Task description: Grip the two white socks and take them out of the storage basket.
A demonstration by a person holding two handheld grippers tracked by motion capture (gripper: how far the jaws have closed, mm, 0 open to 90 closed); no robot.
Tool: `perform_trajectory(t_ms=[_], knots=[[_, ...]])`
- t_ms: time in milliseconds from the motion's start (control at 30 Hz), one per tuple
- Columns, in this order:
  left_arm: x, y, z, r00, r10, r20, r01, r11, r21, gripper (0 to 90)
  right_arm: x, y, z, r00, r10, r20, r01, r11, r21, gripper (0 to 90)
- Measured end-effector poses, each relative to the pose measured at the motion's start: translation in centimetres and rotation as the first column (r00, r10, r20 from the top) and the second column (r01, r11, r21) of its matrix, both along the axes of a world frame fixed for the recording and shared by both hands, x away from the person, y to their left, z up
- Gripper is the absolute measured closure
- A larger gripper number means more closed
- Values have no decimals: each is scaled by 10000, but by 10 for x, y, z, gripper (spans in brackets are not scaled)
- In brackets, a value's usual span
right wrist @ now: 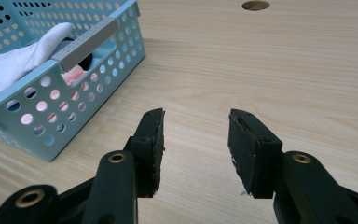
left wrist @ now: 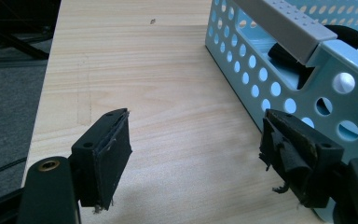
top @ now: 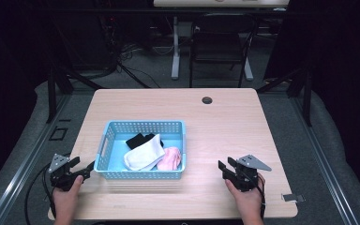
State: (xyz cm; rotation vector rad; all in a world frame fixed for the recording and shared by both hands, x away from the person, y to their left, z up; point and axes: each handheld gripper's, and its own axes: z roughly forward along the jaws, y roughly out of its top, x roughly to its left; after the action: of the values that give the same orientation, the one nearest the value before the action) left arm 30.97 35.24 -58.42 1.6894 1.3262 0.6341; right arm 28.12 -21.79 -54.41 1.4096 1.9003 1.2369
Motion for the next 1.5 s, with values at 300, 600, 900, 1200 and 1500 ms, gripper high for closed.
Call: perform_trajectory(t_ms=[300,600,900,1200,1500], knots=[[-1,-1,1,9999,-80,78,80,10000,-31,242,1,-3,-3,10000,-52,-41,54,9994,352,563],[0,-1,2,9999,-76,148,77,10000,-40,242,-4,1,2,9996,37,276,-36,10000,-54,562],[0,-2,2,9997,-59,231,62,9999,-119,242,-5,7,14,9997,184,172,-180,9995,-240,574],[0,-2,2,9997,-48,247,52,9998,-175,242,7,21,40,9970,623,-458,-655,9953,-709,559],[-1,-1,3,9997,-52,253,56,9999,-161,242,21,41,66,9908,1223,-584,-1261,9898,-664,584]])
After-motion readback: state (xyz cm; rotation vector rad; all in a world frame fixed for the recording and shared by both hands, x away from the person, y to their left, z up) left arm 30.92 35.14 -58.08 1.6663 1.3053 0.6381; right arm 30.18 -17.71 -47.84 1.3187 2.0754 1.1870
